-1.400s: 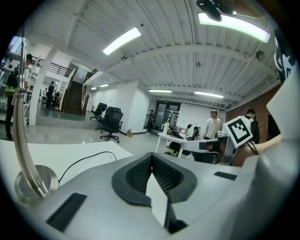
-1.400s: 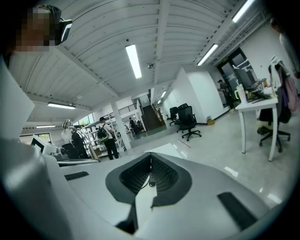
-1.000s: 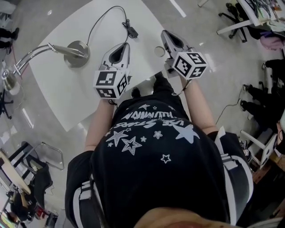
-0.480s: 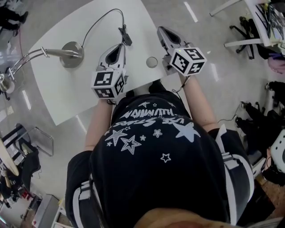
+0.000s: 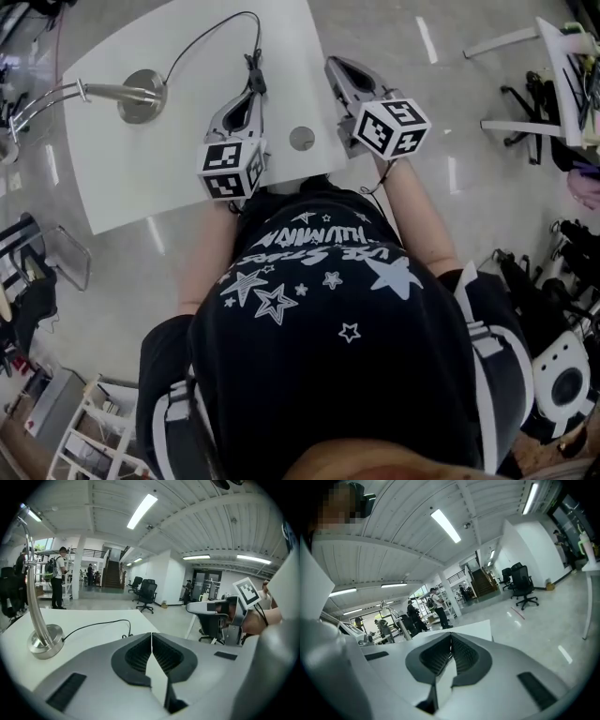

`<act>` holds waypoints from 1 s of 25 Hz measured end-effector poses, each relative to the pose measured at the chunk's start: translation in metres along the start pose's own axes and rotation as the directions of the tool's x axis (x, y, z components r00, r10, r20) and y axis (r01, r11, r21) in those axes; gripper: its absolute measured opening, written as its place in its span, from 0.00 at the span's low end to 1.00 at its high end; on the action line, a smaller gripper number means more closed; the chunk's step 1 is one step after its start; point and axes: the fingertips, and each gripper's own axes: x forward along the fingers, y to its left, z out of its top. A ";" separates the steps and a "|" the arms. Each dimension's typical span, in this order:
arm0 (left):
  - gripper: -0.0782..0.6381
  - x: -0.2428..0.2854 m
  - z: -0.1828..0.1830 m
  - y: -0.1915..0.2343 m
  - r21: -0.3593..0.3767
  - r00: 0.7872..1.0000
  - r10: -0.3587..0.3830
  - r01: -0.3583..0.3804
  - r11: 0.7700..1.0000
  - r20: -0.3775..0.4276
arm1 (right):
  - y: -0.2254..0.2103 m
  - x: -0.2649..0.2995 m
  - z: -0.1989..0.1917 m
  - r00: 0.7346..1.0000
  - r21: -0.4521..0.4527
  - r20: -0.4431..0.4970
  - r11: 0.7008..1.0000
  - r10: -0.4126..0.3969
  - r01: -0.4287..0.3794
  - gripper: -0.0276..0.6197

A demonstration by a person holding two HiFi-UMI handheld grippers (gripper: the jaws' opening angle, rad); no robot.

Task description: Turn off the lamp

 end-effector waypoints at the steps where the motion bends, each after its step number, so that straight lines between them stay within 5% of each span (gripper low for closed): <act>1: 0.13 0.003 -0.003 -0.001 -0.006 1.000 0.016 -0.016 1.000 -0.005 | -0.001 0.001 -0.001 1.000 -0.002 -0.008 1.000 0.016 -0.016 0.05; 11: 0.13 0.029 -0.029 0.004 -0.035 0.988 0.144 -0.146 0.989 -0.063 | -0.008 0.012 -0.016 0.989 -0.007 -0.086 0.993 0.118 -0.119 0.05; 21: 0.40 0.053 -0.061 0.018 0.000 0.963 0.227 -0.229 0.973 -0.146 | -0.007 0.036 -0.027 0.971 -0.015 -0.146 0.981 0.188 -0.192 0.05; 25: 0.42 0.064 -0.074 0.025 0.038 0.949 0.267 -0.265 0.964 -0.168 | -0.011 0.038 -0.034 0.966 -0.006 -0.171 0.980 0.195 -0.199 0.05</act>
